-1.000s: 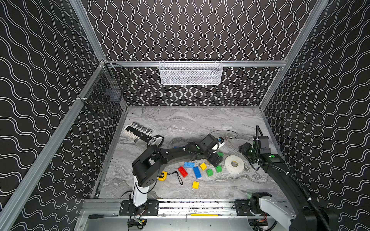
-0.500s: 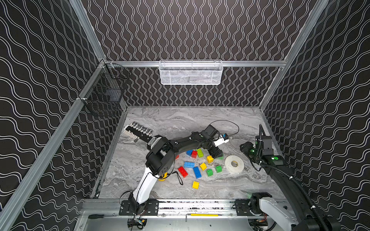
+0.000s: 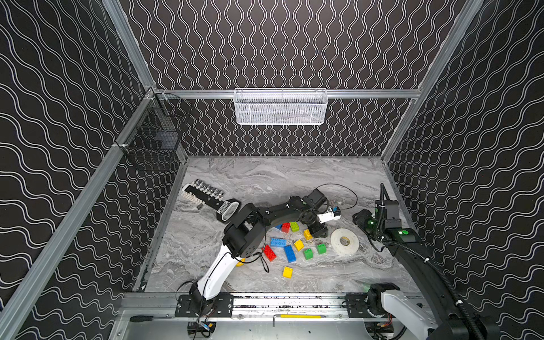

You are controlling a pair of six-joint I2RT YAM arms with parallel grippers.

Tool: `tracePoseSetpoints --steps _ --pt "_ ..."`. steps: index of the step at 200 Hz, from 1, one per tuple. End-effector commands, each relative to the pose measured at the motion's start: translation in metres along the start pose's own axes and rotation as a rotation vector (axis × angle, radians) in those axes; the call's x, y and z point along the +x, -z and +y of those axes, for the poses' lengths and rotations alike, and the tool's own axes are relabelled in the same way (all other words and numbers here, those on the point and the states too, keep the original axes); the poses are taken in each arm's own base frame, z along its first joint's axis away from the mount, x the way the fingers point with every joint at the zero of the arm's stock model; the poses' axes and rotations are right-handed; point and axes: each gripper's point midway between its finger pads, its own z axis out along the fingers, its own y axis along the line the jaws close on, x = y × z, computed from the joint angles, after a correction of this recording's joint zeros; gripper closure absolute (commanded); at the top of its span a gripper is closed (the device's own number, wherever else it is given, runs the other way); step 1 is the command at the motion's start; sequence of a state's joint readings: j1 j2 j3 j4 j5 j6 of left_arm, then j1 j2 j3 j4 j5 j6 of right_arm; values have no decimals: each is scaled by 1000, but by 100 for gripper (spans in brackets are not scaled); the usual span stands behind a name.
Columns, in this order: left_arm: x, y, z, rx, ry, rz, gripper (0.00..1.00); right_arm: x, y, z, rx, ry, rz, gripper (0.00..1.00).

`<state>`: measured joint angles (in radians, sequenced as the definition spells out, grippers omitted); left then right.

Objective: Assemble a fork with lego
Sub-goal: Pick up the lego brick from the center of the board.

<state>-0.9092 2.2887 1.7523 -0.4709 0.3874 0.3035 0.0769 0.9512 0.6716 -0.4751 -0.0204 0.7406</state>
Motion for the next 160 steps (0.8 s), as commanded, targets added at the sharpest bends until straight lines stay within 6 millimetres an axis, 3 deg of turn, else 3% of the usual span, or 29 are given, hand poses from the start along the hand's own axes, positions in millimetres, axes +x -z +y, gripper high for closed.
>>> tracePoseSetpoints --steps 1,55,112,142,160 --pt "3 1 2 -16 -22 17 46 2 0 0 -2 4 11 47" --pt "4 -1 8 -41 -20 28 65 4 -1 0 -6 -5 19 48" --pt "0 0 9 -53 -11 20 78 2 2 0 -9 9 7 48" --pt "-20 21 7 -69 -7 -52 83 -3 10 12 -63 68 -21 47" --pt "-40 48 6 -89 1 -139 85 -9 19 20 -102 122 -48 43"
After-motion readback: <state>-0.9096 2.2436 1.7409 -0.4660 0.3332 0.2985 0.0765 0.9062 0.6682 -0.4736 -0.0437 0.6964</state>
